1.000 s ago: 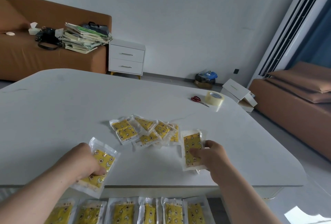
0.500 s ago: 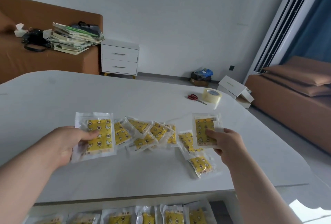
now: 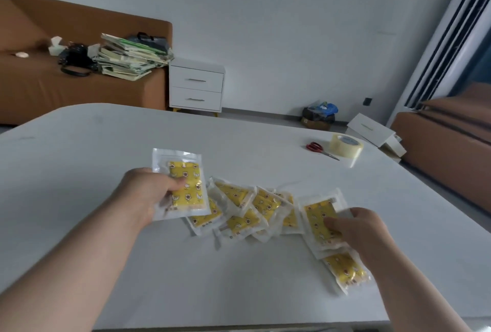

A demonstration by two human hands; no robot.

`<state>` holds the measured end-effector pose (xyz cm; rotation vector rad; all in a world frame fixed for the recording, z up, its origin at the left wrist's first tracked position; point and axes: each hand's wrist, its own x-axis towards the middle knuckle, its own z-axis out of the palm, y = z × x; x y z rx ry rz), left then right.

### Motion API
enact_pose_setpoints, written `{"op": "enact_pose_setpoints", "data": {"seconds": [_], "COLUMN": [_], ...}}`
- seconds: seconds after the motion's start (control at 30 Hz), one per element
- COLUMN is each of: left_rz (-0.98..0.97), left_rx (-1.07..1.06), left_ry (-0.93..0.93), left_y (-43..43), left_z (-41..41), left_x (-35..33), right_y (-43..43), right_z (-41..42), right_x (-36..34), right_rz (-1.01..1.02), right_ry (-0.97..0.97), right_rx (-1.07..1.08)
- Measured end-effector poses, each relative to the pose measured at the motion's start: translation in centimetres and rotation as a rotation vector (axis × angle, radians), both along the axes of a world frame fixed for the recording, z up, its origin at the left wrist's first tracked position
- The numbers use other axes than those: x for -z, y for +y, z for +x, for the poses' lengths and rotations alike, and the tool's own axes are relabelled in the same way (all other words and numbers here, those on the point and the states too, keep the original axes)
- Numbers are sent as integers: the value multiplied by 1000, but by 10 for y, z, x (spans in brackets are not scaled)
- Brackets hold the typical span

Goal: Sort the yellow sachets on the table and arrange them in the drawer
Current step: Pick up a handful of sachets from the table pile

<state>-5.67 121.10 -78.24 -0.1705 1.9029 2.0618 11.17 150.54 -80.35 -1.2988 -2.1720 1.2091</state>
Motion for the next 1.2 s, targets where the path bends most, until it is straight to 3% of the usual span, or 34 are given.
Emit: {"op": "enact_pose_setpoints", "data": {"seconds": [0.3,0.37,0.57,0.63,0.97,1.2], "left_rz": [-191,-339,-1054,-1168,-1278,-1039], "left_rx": [-30,-12,145,145,164,236], "left_ry": [24,69,278,357,345,310], "left_y": [7,6,15,24,65,56], "left_z": [-11,-10,14,22,23,3], "left_x": [27,31,19,20,29,29], "right_y": [-8,-9,-15,-17,-23,-15], "right_z": [-7,-8,-12,-13,-11,-10], "right_x": [0,0,-4,-4,-4,1], "right_rz": [114,125,201,235,229,201], "right_ry": [-225,-252,-348,-379,-367,-331], "right_rx": [-57,-56,-93,-89,-115,-137]}}
